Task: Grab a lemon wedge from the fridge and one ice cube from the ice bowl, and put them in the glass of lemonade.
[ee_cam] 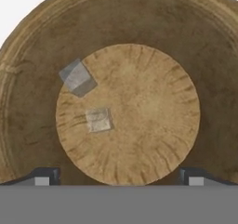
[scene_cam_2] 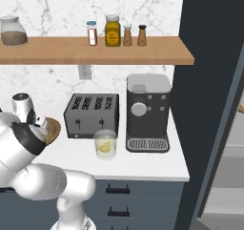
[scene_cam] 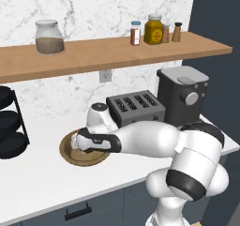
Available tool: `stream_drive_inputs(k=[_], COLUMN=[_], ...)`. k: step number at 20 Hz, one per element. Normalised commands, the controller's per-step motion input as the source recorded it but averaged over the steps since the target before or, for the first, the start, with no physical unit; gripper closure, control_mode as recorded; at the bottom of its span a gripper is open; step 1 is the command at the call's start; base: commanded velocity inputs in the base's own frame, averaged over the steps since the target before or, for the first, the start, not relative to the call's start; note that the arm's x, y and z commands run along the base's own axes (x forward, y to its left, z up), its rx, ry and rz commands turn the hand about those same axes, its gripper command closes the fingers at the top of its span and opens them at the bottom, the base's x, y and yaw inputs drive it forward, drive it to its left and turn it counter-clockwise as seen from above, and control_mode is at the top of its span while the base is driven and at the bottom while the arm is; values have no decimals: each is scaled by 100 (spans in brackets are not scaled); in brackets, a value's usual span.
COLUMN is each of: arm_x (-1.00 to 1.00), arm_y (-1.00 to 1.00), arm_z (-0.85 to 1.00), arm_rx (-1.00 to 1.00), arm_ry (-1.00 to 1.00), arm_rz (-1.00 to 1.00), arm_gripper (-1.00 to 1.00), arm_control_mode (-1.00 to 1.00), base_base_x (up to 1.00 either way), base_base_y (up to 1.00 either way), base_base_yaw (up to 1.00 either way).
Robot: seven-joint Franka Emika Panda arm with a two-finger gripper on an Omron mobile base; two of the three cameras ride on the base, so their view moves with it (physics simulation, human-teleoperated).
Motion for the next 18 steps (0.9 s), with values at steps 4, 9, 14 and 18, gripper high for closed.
stream_drive_inputs(k=[4, 9, 14, 18], arm_x=[16, 6, 5, 0], arm_y=[0, 1, 12, 1], arm_z=[-1, -26, -40, -9], arm_rx=[0, 0, 0, 0], arm_ry=[0, 5, 18, 7], arm_rz=[0, 0, -1, 0], arm_gripper=[-100, -100, -100, -100], arm_control_mode=[-100, -100, -100, -100], base_base_x=[0, 0, 0, 0], base_base_y=[0, 0, 0, 0], base_base_yaw=[0, 0, 0, 0])
